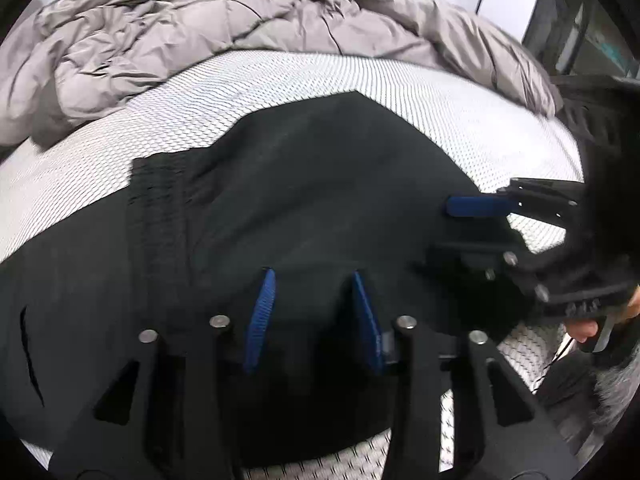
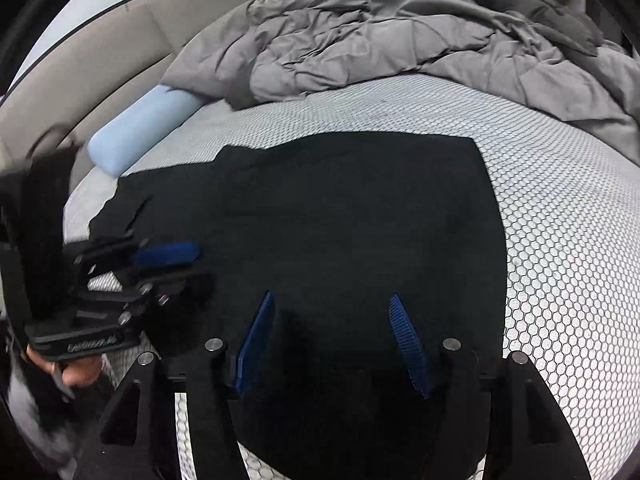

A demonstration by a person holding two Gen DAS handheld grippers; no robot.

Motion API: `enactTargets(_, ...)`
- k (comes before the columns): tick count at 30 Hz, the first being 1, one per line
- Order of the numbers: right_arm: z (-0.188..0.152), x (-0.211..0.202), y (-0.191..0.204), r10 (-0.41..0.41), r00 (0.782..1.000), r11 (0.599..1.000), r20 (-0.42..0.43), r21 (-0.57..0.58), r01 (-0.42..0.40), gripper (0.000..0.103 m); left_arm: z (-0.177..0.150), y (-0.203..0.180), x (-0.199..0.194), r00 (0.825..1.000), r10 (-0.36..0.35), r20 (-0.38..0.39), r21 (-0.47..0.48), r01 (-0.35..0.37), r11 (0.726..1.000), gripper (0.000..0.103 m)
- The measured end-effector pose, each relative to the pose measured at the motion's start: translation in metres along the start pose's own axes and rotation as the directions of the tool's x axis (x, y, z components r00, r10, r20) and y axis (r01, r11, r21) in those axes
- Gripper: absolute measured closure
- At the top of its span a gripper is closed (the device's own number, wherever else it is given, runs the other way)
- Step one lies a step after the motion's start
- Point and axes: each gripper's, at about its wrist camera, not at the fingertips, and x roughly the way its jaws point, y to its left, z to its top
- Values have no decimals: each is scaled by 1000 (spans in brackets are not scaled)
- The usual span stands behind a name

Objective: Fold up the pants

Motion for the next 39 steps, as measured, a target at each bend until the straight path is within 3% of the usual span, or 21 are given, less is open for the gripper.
enactTargets(3, -8, 10, -6, -10, 1000, 1000, -26, -7, 10, 41, 1, 11, 11, 1000, -23, -7, 1, 23, 1000, 64)
enactTargets(5, -13, 21, -11, -73, 995, 997, -64, -26, 71, 41, -6, 24, 10, 999, -33, -9, -8, 33, 999, 64)
enactTargets(8, -21, 17, -21, -232, 972, 971, -24, -62, 231, 42, -19, 45, -4, 999, -45, -5, -11, 45, 999, 64)
enactTargets(11, -25, 7, -37, -287, 957, 958, -42, -11, 287, 40, -27, 58, -20, 1000, 11, 7, -27, -11, 1000, 64)
enactTargets(17, -4, -10, -30, -190, 979, 982, 77, 9, 190, 40, 3, 56, -32, 994, 64, 88, -52, -60, 997, 64)
enactTargets(21, 20, 13, -19, -149, 988, 989, 45, 13, 148, 40, 37, 45, -2, 995, 74, 68, 2, -75, 997, 64)
enactTargets(26, 38, 47, -1, -149, 988, 986, -31, -87, 146, 40, 48, 55, 39, 999, 44, -14, 7, -43, 999, 64)
enactTargets(28, 39, 58, -6, -169, 984, 982, -59, -96, 163, 40, 40, 64, 45, 1000, 5, -11, 6, -5, 1000, 65)
enactTargets(30, 33, 63, -14, -265, 961, 959, -75, -128, 254, 40, 33, 73, 41, 999, -36, 17, 6, 36, 999, 66)
enactTargets(32, 30, 55, -26, -347, 936, 934, -56, -118, 339, 36, 30, 75, 37, 999, -36, 25, 11, 36, 999, 66)
enactTargets(34, 26, 48, -36, -375, 925, 925, -55, -90, 370, 36, 29, 73, 33, 1000, -18, 25, 9, 18, 1000, 65)
enactTargets(37, 22, 34, -49, -343, 938, 939, -42, -37, 342, 36, 33, 70, 14, 999, 16, 44, -22, -15, 1000, 65)
enactTargets(39, 22, 25, -52, -291, 956, 957, -25, 5, 291, 36, 38, 69, -3, 991, 43, 125, -21, -41, 999, 64)
